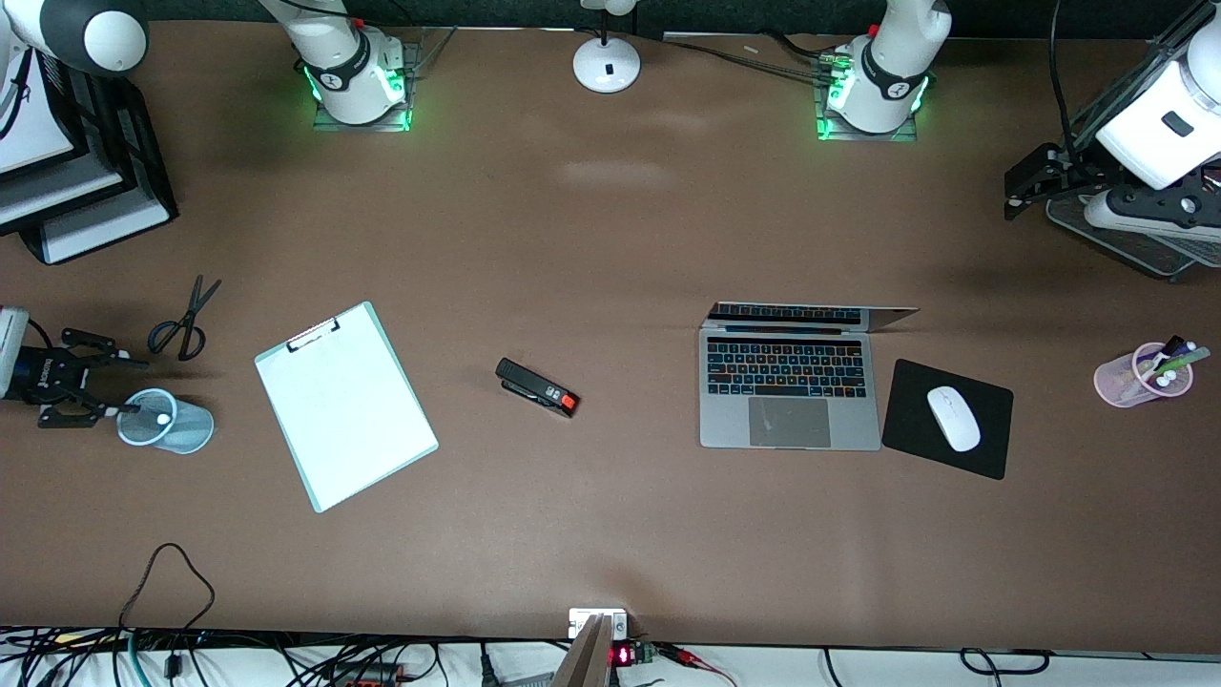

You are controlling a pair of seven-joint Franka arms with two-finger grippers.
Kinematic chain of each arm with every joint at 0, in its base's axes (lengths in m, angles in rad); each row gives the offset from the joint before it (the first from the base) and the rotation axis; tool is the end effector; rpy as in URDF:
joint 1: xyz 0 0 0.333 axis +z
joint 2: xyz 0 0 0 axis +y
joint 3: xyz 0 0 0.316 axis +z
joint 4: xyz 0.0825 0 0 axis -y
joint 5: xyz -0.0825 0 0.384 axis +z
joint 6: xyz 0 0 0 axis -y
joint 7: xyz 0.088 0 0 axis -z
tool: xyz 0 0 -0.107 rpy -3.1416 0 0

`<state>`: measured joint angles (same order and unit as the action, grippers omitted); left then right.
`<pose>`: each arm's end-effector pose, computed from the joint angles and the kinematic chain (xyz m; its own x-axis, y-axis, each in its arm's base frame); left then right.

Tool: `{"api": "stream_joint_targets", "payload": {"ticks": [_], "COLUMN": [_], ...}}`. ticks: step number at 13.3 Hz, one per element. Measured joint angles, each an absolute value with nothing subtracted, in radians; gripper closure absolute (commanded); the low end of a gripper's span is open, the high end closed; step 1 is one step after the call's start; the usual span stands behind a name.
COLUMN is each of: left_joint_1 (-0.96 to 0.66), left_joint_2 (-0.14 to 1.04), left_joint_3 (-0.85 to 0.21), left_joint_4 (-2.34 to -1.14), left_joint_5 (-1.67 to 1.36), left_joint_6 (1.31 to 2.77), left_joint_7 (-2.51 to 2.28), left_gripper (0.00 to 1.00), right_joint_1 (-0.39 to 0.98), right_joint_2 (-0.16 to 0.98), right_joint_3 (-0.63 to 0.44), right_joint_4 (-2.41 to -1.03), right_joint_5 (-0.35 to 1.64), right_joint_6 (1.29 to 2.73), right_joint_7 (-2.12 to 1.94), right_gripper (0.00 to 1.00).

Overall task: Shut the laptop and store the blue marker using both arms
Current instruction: 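Open the right gripper and raise it away from the cup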

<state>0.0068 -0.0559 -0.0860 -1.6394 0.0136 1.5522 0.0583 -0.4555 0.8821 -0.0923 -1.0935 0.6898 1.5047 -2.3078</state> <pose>0.5327 -0.0421 0.6209 0.9901 -0.1365 -0.0325 -0.1371 -0.9904 -0.0165 0.6621 -0.2959 0.2796 -0.0728 0.7226 0.6874 0.9970 0.0720 0.0299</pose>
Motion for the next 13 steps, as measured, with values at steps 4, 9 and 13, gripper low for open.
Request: {"api": "stream_joint_targets", "payload": {"ticks": [4,9,13], "left_joint_1": [0.007,0.007,0.007], "left_joint_2": [-0.056,-0.042,-0.027], "left_joint_3": [-0.086,-0.086,-0.085], "left_joint_4": [-1.639,-1.637,-1.628], "left_joint_5": [0.014,0.014,0.014], "left_joint_6": [1.553,1.554,1.556], "left_joint_7": [0.058,0.058,0.057], "left_gripper": [0.0,0.0,0.0], "right_joint_1": [-0.422,-0.287,-0.176], "right_joint_2": [0.772,0.563,0.473], "right_joint_3": [-0.081,-0.078,-0.077], "right_joint_4": [-1.119,-1.219,-1.255], "right_joint_5": [0.61,0.496,0.416], "right_joint_6": [1.496,1.525,1.531], "right_joint_7": [-2.023,-1.513,-1.055], "right_gripper": [0.0,0.0,0.0]}}
